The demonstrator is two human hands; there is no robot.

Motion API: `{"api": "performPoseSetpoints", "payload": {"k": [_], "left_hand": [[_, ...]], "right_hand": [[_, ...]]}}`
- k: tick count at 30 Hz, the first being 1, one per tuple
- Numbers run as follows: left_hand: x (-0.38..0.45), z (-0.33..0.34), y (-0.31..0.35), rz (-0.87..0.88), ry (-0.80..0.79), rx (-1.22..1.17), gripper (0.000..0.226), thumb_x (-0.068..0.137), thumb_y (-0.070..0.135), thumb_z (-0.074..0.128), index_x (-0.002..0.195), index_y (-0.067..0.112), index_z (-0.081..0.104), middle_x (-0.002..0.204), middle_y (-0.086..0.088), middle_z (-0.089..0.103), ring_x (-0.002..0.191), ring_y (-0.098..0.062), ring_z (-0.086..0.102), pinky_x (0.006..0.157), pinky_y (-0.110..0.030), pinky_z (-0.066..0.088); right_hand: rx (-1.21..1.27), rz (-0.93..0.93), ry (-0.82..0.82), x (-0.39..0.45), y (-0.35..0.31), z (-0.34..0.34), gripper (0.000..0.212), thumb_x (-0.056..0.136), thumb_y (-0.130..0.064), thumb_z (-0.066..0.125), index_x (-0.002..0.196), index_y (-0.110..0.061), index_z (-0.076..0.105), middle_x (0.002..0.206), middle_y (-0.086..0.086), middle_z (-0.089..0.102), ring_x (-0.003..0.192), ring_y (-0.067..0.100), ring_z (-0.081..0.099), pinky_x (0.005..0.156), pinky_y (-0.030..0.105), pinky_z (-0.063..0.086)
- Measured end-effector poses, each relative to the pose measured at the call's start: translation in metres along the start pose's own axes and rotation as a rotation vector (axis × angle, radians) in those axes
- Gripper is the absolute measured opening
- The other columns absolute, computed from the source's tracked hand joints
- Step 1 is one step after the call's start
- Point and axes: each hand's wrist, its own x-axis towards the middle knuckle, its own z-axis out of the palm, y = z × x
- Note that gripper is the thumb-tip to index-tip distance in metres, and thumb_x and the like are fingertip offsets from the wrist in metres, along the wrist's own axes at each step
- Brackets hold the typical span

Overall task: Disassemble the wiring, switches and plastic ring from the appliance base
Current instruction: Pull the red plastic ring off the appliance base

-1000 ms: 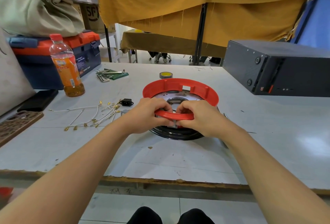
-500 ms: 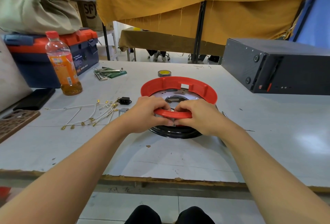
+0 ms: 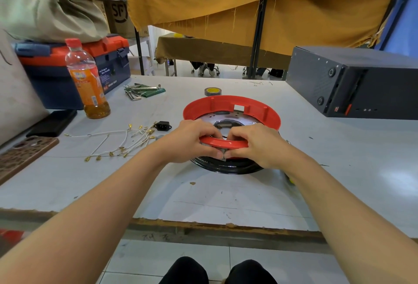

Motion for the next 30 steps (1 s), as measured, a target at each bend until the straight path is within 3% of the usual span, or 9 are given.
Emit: {"api": "performPoseSetpoints", "payload": {"k": [6,11,20,25,30], "left_hand": [[-0.0012,0.0017,-0.0017,0.000,-0.017,0.069,0.029,0.078,0.041,0.072,0.101,0.025,0.066,0.095,0.005,0.061,0.093,-0.012,0.045,0.079,-0.017,0.028],[-0.0008,-0.0005,-0.0021,-0.004,-0.035,0.041,0.028,0.078,0.037,0.074,0.101,0.025,0.066,0.096,0.006,0.061,0.090,-0.006,0.042,0.077,-0.012,0.027],[0.0006,0.0032,-0.0005,-0.026,0.007,0.077,0.029,0.074,0.036,0.077,0.097,0.023,0.064,0.094,0.002,0.060,0.090,-0.013,0.045,0.072,-0.019,0.029],[-0.0004,0.0033,0.0000,-0.008,0.008,0.100,0.031,0.075,0.036,0.076,0.099,0.021,0.063,0.095,0.000,0.059,0.092,-0.014,0.043,0.071,-0.027,0.024],[-0.0001,0.0039,-0.0008,-0.008,-0.008,0.097,0.029,0.077,0.038,0.074,0.099,0.023,0.062,0.097,0.001,0.058,0.094,-0.013,0.042,0.073,-0.025,0.023]], "right_hand": [[-0.064,-0.007,0.004,0.0003,0.0003,0.0022,0.026,0.081,-0.057,0.060,0.095,-0.036,0.055,0.083,-0.017,0.057,0.075,0.004,0.050,0.064,0.027,0.041],[0.025,-0.020,0.058,-0.0024,-0.0015,0.0035,0.038,0.083,-0.053,0.061,0.116,-0.035,0.059,0.109,-0.015,0.063,0.095,0.007,0.056,0.083,0.034,0.050],[0.233,0.007,0.100,-0.0063,-0.0060,0.0019,0.019,0.074,-0.043,0.074,0.085,-0.030,0.066,0.083,-0.011,0.065,0.081,0.010,0.058,0.079,0.044,0.049],[0.252,0.020,0.043,-0.0034,-0.0078,-0.0031,0.023,0.072,-0.042,0.077,0.083,-0.026,0.066,0.080,-0.009,0.064,0.078,0.013,0.058,0.079,0.046,0.049],[0.191,0.014,0.039,-0.0046,-0.0051,-0.0024,0.024,0.075,-0.048,0.072,0.090,-0.031,0.063,0.085,-0.015,0.063,0.081,0.007,0.057,0.079,0.040,0.049]]}}
